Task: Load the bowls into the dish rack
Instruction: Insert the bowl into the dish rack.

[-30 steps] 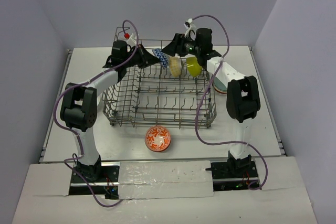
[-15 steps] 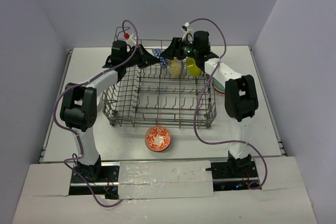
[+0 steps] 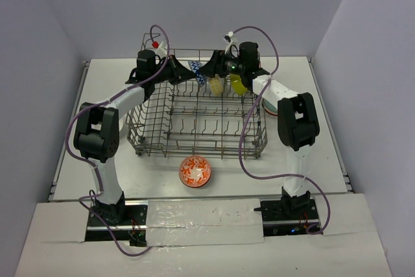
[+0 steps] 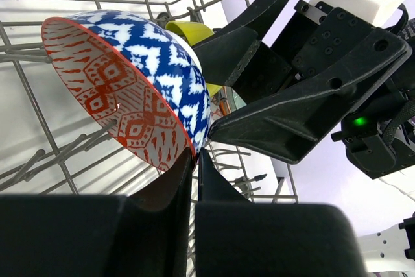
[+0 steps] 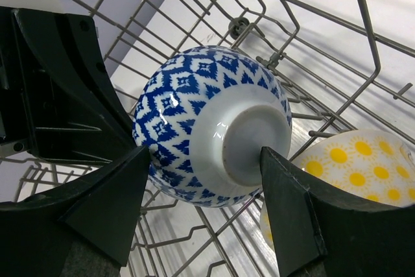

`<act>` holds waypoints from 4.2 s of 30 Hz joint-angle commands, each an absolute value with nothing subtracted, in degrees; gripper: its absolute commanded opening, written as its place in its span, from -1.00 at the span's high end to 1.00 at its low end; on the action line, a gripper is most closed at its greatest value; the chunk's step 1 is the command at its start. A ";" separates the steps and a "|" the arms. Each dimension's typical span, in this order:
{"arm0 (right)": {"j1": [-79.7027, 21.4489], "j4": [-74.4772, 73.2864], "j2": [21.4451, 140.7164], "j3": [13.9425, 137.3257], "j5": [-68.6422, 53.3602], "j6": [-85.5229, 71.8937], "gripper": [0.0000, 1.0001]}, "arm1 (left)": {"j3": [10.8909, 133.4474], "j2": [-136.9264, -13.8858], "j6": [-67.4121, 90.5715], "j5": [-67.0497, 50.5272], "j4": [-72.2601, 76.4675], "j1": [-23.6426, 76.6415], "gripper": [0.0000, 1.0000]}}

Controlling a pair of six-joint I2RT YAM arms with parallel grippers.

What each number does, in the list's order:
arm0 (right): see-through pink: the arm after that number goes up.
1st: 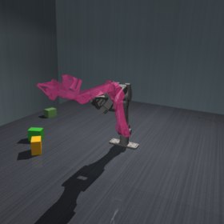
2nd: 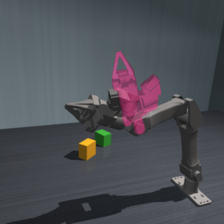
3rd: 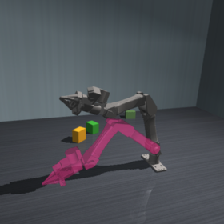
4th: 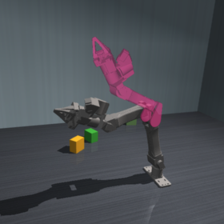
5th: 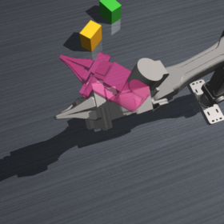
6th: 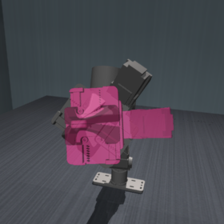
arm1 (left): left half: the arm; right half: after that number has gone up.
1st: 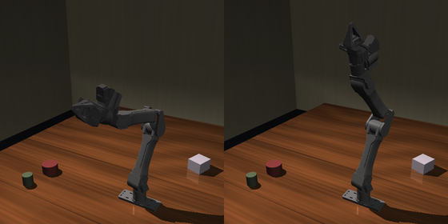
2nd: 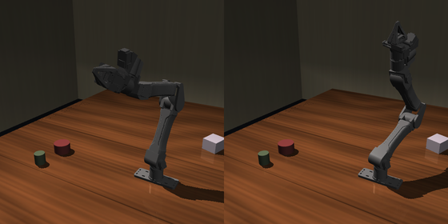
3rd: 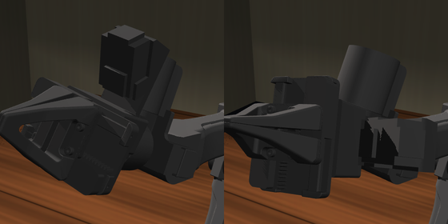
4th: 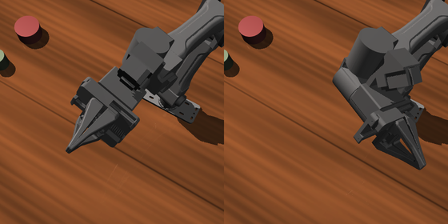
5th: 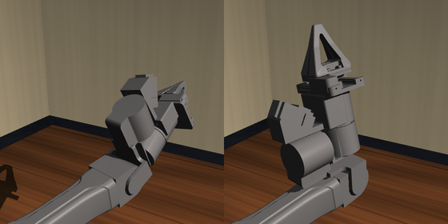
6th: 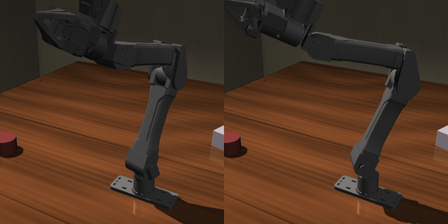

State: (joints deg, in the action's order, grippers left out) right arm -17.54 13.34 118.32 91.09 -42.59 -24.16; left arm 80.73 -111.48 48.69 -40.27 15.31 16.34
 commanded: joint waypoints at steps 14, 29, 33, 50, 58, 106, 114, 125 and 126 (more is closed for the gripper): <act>-18.28 13.18 113.64 89.91 -45.09 -22.94 -0.49 | 84.55 -112.06 48.07 -40.25 14.94 16.61 0.99; -18.28 10.90 112.59 90.62 -44.56 -21.27 -0.49 | 85.70 -112.85 49.83 -42.27 18.45 17.75 1.00; -18.11 10.28 112.59 90.88 -44.74 -20.83 -0.49 | 85.25 -112.50 51.33 -42.54 20.83 18.02 1.00; -16.79 10.11 111.71 91.23 -45.88 -20.74 -0.49 | 84.11 -112.50 54.40 -41.57 26.81 18.54 1.00; -16.61 9.76 111.62 91.93 -46.05 -20.66 -0.48 | 85.78 -112.68 53.79 -42.19 26.11 19.16 1.00; -17.14 13.45 107.49 89.65 -49.66 -23.38 -0.48 | 96.76 -110.65 36.83 -53.00 1.06 16.96 1.00; -17.23 12.75 107.14 88.95 -49.66 -22.50 -0.48 | 98.08 -111.71 32.09 -53.79 -3.95 15.21 1.00; -17.23 13.36 108.02 88.68 -50.36 -22.59 -0.47 | 101.69 -115.31 31.20 -56.51 -5.02 14.85 1.00; -17.23 13.71 108.10 88.51 -50.54 -22.76 -0.47 | 101.95 -115.57 31.55 -56.77 -4.31 14.85 1.00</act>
